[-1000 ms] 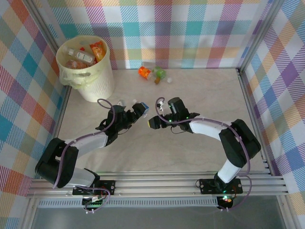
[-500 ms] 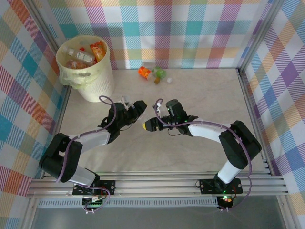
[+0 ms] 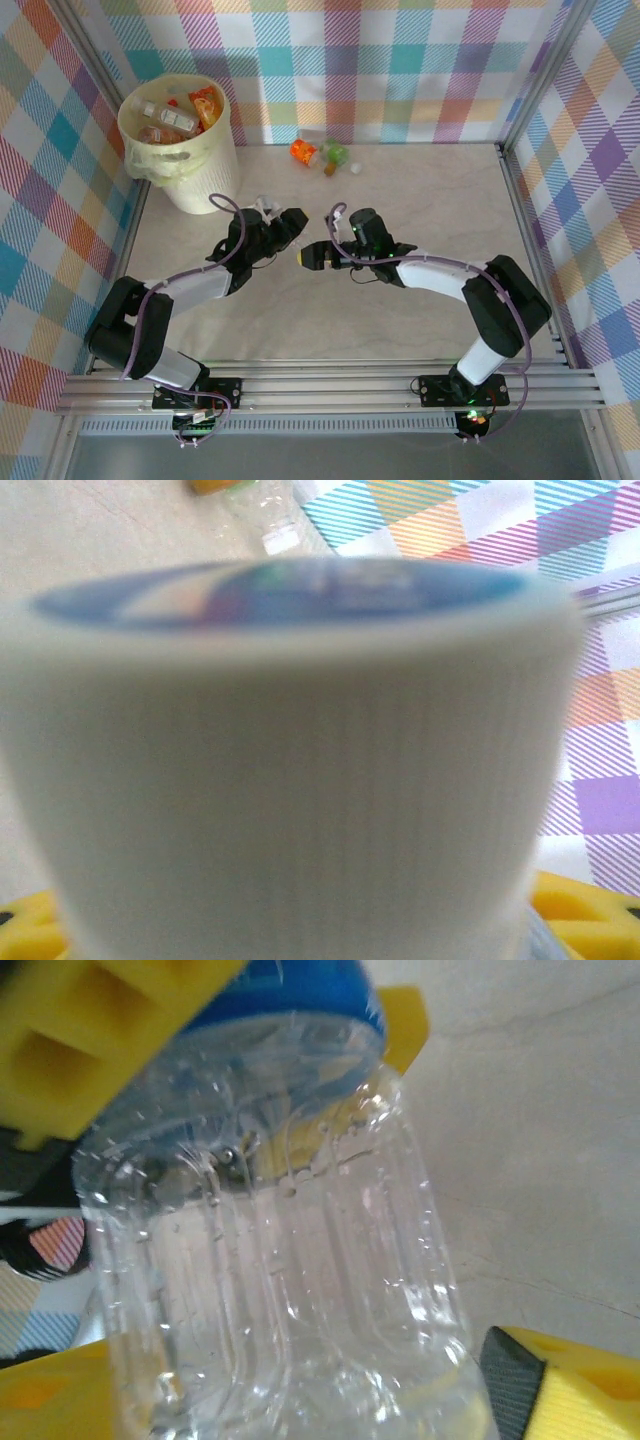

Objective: Put the plastic bottles in the bin

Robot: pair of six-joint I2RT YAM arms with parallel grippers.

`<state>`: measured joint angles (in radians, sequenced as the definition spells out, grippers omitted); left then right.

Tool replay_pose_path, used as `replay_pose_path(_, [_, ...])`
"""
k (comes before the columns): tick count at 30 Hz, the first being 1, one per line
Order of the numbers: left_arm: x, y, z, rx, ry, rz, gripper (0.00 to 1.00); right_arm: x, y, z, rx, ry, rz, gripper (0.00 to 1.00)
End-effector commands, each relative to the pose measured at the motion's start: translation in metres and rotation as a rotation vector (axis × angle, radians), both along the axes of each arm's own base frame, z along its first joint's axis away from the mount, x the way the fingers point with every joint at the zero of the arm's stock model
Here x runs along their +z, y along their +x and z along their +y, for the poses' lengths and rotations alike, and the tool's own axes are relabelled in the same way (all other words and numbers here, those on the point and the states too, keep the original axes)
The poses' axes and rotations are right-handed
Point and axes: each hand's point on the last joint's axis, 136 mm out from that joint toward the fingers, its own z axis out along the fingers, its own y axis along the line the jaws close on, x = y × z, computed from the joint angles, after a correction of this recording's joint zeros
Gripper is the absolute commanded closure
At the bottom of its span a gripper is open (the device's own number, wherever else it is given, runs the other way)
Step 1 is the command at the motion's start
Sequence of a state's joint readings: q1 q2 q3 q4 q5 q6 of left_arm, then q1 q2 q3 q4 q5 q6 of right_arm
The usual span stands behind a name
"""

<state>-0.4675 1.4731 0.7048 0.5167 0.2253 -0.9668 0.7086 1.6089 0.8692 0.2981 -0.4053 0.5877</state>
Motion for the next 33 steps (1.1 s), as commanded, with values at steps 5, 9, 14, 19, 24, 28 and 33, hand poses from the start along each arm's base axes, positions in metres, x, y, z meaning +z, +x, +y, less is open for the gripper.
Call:
replay_pose_path(5, [0.023,0.003,0.027,0.077,0.153,-0.03,0.43,0.006,0.015,-0.036,-0.304,0.064,-0.013,0.0])
replay_pose_path(9, [0.032,0.004,0.049,0.138,0.227,-0.028,0.43,-0.01,0.012,-0.056,-0.419,0.046,0.006,0.0])
replay_pose_path(14, [0.048,0.004,0.08,0.215,0.281,-0.041,0.43,-0.019,0.007,-0.07,-0.495,0.003,-0.023,0.0])
replay_pose_path(19, [0.076,0.001,0.119,0.32,0.37,-0.062,0.42,-0.018,0.013,-0.088,-0.588,-0.025,-0.093,0.0])
replay_pose_path(24, [0.123,0.003,0.147,0.385,0.428,-0.144,0.41,-0.009,0.017,-0.095,-0.614,-0.033,-0.164,0.0])
replay_pose_path(28, [0.165,0.011,0.168,0.453,0.51,-0.186,0.42,-0.004,0.019,-0.094,-0.605,-0.026,-0.19,0.0])
replay_pose_path(33, [0.216,0.025,0.197,0.545,0.587,-0.244,0.41,0.002,0.019,-0.091,-0.584,-0.022,-0.229,0.0])
